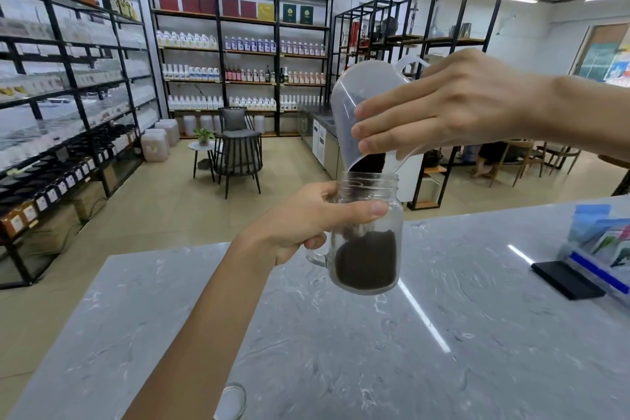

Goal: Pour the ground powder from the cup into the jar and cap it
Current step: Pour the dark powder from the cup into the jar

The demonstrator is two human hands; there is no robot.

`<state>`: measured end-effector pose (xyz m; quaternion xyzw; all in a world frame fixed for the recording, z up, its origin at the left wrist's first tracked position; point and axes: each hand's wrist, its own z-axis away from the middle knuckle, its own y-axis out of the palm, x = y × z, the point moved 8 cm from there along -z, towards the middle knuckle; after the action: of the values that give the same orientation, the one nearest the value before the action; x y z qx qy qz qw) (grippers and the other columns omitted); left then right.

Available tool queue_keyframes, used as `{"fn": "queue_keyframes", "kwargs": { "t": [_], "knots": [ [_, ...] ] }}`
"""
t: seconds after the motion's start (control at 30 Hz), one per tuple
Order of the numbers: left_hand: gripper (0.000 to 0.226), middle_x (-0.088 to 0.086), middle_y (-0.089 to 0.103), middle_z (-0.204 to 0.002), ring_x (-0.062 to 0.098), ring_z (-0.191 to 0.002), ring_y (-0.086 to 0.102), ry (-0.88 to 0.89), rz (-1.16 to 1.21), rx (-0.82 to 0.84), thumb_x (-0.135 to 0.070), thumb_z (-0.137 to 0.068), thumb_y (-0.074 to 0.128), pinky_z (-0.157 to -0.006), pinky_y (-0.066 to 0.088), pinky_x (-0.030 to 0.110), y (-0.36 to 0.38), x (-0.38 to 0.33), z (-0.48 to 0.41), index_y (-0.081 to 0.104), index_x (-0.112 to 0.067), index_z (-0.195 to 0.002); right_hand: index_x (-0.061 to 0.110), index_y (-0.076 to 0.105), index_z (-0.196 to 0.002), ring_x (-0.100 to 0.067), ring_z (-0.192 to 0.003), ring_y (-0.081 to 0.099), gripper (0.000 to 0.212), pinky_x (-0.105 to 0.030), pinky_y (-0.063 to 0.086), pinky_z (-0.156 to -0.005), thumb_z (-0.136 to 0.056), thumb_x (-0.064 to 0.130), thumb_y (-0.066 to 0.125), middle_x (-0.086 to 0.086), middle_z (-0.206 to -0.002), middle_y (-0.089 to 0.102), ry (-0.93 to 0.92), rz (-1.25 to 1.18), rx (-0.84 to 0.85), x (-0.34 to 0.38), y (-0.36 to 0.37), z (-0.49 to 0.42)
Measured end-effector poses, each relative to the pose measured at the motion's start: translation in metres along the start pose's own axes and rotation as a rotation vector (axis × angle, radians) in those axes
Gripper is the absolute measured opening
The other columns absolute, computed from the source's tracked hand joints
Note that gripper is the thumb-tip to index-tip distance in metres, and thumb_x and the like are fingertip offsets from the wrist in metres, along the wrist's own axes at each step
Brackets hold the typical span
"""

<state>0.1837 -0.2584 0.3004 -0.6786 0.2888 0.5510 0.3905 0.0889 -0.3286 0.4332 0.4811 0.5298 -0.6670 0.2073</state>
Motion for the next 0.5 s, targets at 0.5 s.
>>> {"fn": "queue_keyframes", "kwargs": {
  "t": [0.5],
  "knots": [
    [0.037,0.004,0.074,-0.093,0.014,-0.078,0.052,-0.022,-0.028,-0.018,-0.059,-0.064,0.084,-0.039,0.032,0.015,-0.0015,-0.0038,0.0043,0.077,-0.036,-0.092,0.026,0.051,-0.142,-0.014,-0.140,0.042,0.039,-0.026,0.043,-0.076,-0.104,0.030,0.051,0.006,-0.147,0.052,0.028,-0.015,-0.006,-0.0078,0.0006,0.0022]
  ]
}}
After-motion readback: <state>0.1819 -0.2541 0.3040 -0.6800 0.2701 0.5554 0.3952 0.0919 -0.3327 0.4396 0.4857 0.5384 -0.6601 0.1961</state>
